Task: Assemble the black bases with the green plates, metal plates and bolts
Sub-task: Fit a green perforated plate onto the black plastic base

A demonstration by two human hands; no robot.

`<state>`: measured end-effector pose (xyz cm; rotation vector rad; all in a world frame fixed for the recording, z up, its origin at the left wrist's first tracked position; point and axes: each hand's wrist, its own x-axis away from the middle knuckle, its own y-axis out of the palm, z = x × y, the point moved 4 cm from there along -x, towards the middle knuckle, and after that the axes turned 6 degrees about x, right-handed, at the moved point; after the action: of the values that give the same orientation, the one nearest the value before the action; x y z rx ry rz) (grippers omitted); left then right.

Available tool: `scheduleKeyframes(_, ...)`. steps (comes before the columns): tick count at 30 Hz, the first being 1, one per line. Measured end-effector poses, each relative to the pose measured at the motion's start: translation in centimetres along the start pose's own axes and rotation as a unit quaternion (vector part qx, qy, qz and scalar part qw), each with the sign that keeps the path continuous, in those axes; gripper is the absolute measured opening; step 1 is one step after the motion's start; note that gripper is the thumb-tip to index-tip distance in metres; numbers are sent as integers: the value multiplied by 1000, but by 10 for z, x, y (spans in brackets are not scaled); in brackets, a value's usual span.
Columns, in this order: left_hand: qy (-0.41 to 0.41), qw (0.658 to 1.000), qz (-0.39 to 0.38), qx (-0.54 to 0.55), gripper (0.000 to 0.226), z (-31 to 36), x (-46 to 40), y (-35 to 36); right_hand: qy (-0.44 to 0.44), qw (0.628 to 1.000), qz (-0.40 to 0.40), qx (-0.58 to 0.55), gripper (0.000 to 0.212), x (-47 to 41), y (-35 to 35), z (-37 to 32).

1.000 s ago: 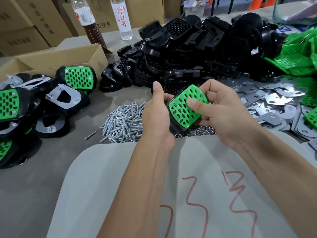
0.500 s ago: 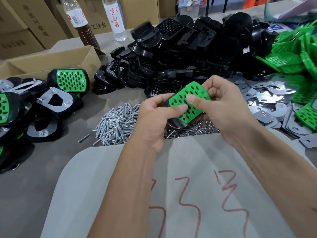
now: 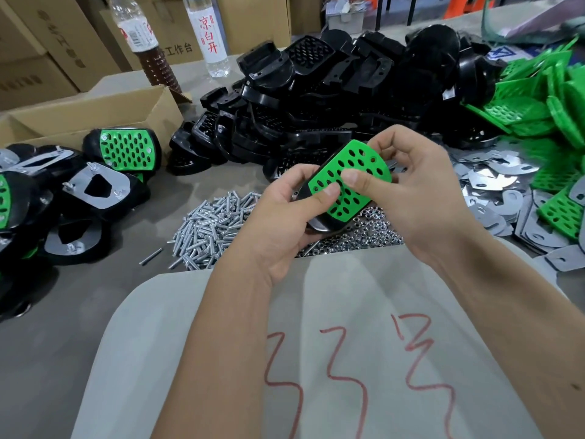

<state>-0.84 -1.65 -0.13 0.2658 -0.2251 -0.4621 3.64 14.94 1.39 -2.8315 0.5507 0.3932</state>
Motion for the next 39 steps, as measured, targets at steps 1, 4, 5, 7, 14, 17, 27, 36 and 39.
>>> scheduleKeyframes(1,7,1000,0,-14,25,1,0,1,1,1000,4,-4,23,0,-1,0)
scheduleKeyframes(4,23,1000,20,-4,25,1,0,3,12,1000,6,-21,23,0,-1,3)
scheduleKeyframes(5,28,999,25,3,25,1,0,3,17,1000,6,-23,23,0,-1,4)
scheduleKeyframes(7,36,999,28,8,22,1,-1,2,24,999,3,-28,21,0,-1,5)
scheduleKeyframes(14,37,998,39,46,15,2,-1,-3,70,988,-77,-117,30,-2,1,2)
scheduleKeyframes(17,51,997,41,39,15,3,-1,-3,122,974,-71,-177,55,-2,1,6)
scheduleKeyframes(27,34,997,65,-4,15,1,-2,-6,134,976,-106,-138,28,-2,1,10)
scheduleKeyframes(36,42,994,95,-18,16,-1,0,0,123,984,-89,-97,20,1,3,9)
scheduleKeyframes(39,43,996,78,-13,16,1,1,2,141,974,-106,-143,24,0,5,11)
